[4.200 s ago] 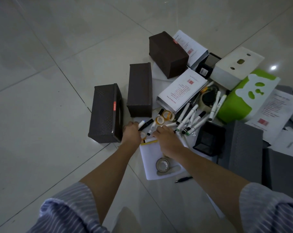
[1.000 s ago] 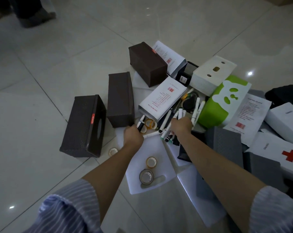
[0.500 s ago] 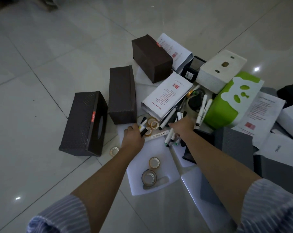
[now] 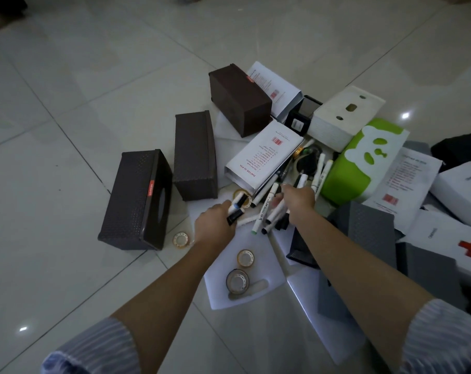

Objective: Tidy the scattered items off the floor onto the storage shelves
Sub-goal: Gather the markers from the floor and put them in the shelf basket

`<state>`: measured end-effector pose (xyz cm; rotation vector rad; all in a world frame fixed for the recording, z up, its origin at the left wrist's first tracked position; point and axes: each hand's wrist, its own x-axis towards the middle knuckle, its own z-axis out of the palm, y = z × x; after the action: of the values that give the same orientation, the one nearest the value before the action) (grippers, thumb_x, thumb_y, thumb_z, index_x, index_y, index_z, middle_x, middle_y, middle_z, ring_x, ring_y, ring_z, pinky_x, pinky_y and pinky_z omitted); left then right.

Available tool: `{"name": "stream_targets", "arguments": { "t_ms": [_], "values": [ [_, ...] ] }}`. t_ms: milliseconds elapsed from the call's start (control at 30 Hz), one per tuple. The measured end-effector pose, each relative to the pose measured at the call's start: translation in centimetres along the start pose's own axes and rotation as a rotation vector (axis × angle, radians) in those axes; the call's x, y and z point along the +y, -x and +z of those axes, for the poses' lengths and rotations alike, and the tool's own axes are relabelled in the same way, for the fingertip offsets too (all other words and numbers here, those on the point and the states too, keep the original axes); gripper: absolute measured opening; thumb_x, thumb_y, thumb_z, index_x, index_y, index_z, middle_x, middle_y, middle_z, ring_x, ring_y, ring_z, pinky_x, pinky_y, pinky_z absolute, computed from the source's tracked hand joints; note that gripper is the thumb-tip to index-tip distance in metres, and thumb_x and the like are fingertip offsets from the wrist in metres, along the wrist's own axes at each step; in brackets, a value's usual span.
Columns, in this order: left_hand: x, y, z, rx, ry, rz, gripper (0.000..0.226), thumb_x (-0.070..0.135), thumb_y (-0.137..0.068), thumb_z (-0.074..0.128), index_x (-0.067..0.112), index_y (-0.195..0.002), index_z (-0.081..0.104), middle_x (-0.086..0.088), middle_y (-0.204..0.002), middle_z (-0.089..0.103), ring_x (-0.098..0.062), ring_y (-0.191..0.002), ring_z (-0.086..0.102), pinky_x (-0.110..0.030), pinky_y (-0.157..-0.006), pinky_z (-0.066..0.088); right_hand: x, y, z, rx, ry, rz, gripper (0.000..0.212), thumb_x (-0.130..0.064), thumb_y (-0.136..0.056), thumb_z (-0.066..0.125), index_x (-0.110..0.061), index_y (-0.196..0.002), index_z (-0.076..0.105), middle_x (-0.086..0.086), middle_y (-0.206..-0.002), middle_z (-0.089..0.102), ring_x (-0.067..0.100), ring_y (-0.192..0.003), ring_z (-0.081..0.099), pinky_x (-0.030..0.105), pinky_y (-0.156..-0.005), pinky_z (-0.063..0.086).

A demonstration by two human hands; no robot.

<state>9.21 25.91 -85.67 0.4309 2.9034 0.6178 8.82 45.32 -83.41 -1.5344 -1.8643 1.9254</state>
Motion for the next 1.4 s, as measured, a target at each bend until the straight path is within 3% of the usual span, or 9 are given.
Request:
{"name": "stream_targets", "arguments": {
  "t_ms": [200, 267, 367, 667, 900, 1000, 1100, 1233, 1400],
  "values": [
    [1.9, -1.0, 1.9, -0.153, 0.001, 0.091, 0.045, 0.034, -0.085, 0.07, 0.024, -0.126, 0.055, -0.007, -0.113, 0.059, -0.031, -0.107, 0.052, -0.039, -0.077, 0.048, 1.6, -0.1, 1.0, -0.043, 0.439, -0.021, 0.052, -0.04, -0.079, 0.079, 0.007, -0.091, 0.06, 0.017, -0.077, 0.069, 0.03, -0.063, 0.066, 0.038, -0.057, 0.058],
    [2.1, -1.0, 2.4, -0.166, -0.018, 0.119, 0.044, 0.032, -0.084, 0.071, 0.021, -0.124, 0.056, -0.008, -0.114, 0.059, -0.029, -0.112, 0.047, -0.04, -0.078, 0.048, 2.2, -0.1, 1.4, -0.025, 0.51, -0.077, 0.047, -0.042, -0.079, 0.078, 0.0, -0.079, 0.057, 0.015, -0.075, 0.064, 0.025, -0.059, 0.06, 0.029, -0.046, 0.046],
    [2.0, -1.0, 2.7, -0.148, -0.055, 0.145, 0.041, 0.026, -0.087, 0.068, 0.023, -0.126, 0.056, -0.006, -0.116, 0.059, -0.026, -0.112, 0.049, -0.037, -0.078, 0.047, 2.8, -0.5, 1.5, 0.009, 0.523, -0.139, 0.041, -0.035, -0.08, 0.079, -0.003, -0.075, 0.054, 0.016, -0.081, 0.063, 0.027, -0.07, 0.063, 0.028, -0.053, 0.043],
    [0.7, -0.1, 2.1, -0.188, -0.027, 0.117, 0.051, 0.02, -0.089, 0.062, 0.017, -0.138, 0.048, -0.012, -0.131, 0.05, -0.034, -0.108, 0.055, -0.038, -0.087, 0.046, 1.7, 0.1, 0.4, -0.039, 0.117, -0.109, 0.026, -0.026, -0.091, 0.06, -0.009, -0.075, 0.05, 0.015, -0.069, 0.059, 0.025, -0.049, 0.052, 0.029, -0.045, 0.042],
    [0.7, 1.8, 0.7, -0.145, 0.157, 0.093, 0.031, 0.013, -0.088, 0.059, 0.009, -0.118, 0.052, -0.018, -0.099, 0.061, -0.035, -0.092, 0.055, -0.032, -0.066, 0.037, 0.7, 0.9, -2.4, -0.166, -0.297, -0.01, 0.02, -0.02, -0.088, 0.067, 0.0, -0.091, 0.067, 0.001, -0.055, 0.064, 0.018, -0.049, 0.055, 0.021, -0.043, 0.045],
    [1.2, 2.4, 0.0, -0.136, 0.388, 0.022, 0.03, 0.015, -0.093, 0.056, 0.011, -0.116, 0.038, -0.015, -0.084, 0.063, -0.032, -0.072, 0.062, -0.041, -0.062, 0.05, 0.7, 1.4, -3.1, -0.237, -0.39, 0.038, 0.024, -0.03, -0.085, 0.074, -0.007, -0.093, 0.067, 0.007, -0.078, 0.072, 0.022, -0.069, 0.068, 0.033, -0.066, 0.058],
    [1.8, 2.7, -1.3, -0.162, 0.773, -0.136, 0.038, 0.008, -0.095, 0.054, 0.011, -0.124, 0.029, -0.01, -0.081, 0.063, -0.024, -0.07, 0.064, -0.045, -0.07, 0.055, 0.4, 2.4, -3.4, -0.312, -0.446, 0.048, 0.044, -0.039, -0.08, 0.078, -0.004, -0.106, 0.07, 0.016, -0.108, 0.071, 0.033, -0.099, 0.069, 0.048, -0.093, 0.054],
    [2.5, 2.9, -3.0, -0.25, 1.147, -0.335, 0.033, 0.002, -0.096, 0.047, 0.011, -0.126, 0.035, -0.017, -0.078, 0.064, -0.025, -0.068, 0.069, -0.032, -0.064, 0.058, 0.1, 3.3, -4.2, -0.343, -0.649, 0.114, 0.026, -0.016, -0.095, 0.061, -0.007, -0.072, 0.055, 0.005, -0.057, 0.058, 0.021, -0.06, 0.066, 0.034, -0.062, 0.061],
    [2.2, 3.2, -2.6, -0.296, 1.356, -0.432, 0.028, 0.007, -0.097, 0.054, 0.001, -0.123, 0.046, -0.027, -0.085, 0.058, -0.037, -0.081, 0.072, -0.04, -0.068, 0.059, 1.9, 4.2, -3.6, -0.393, -0.621, 0.17, 0.027, -0.02, -0.097, 0.059, -0.013, -0.073, 0.049, 0.0, -0.058, 0.051, 0.01, -0.045, 0.052, 0.02, -0.045, 0.046]
  ]
}}
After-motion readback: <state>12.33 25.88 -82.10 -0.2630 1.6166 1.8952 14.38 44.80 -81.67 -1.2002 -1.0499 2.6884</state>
